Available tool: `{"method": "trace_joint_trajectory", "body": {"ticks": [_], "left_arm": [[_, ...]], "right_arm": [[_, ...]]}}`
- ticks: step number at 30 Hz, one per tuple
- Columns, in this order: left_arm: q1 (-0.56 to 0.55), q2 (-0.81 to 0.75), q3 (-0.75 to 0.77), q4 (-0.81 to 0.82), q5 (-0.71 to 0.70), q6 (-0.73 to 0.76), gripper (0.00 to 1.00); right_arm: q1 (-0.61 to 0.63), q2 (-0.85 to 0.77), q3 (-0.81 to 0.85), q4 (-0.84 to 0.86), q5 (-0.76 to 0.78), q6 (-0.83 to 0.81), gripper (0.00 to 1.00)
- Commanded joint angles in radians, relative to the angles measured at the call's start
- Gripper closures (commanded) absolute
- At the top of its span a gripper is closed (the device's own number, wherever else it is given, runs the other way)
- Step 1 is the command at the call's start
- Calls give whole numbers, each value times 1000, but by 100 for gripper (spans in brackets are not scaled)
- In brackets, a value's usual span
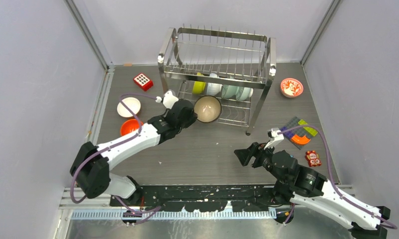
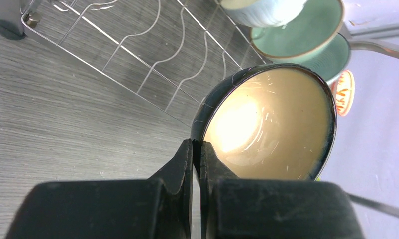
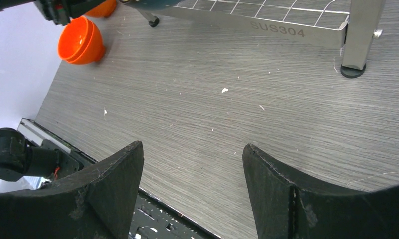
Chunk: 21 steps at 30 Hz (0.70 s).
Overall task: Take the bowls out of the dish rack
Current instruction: Pick up the bowl from the dish rack, then place the bowl at the center of the board.
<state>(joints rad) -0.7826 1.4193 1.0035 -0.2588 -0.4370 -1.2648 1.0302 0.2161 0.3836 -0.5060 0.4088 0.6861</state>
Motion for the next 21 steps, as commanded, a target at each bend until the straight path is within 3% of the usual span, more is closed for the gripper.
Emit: {"method": "trace_joint_trajectory", "body": {"ticks": [1,9,21], "left_arm": [[-8,-145,-20,169,32,56,100],[-18,-298,-107,74,84,136,100],[-19,-538,-143,-338,15,306,100]], "right_arm": [[5,28,57,69,5,-16,22],[4,115,108,151,-26,-8,17],[5,230,231,113,-95,1,14]]}}
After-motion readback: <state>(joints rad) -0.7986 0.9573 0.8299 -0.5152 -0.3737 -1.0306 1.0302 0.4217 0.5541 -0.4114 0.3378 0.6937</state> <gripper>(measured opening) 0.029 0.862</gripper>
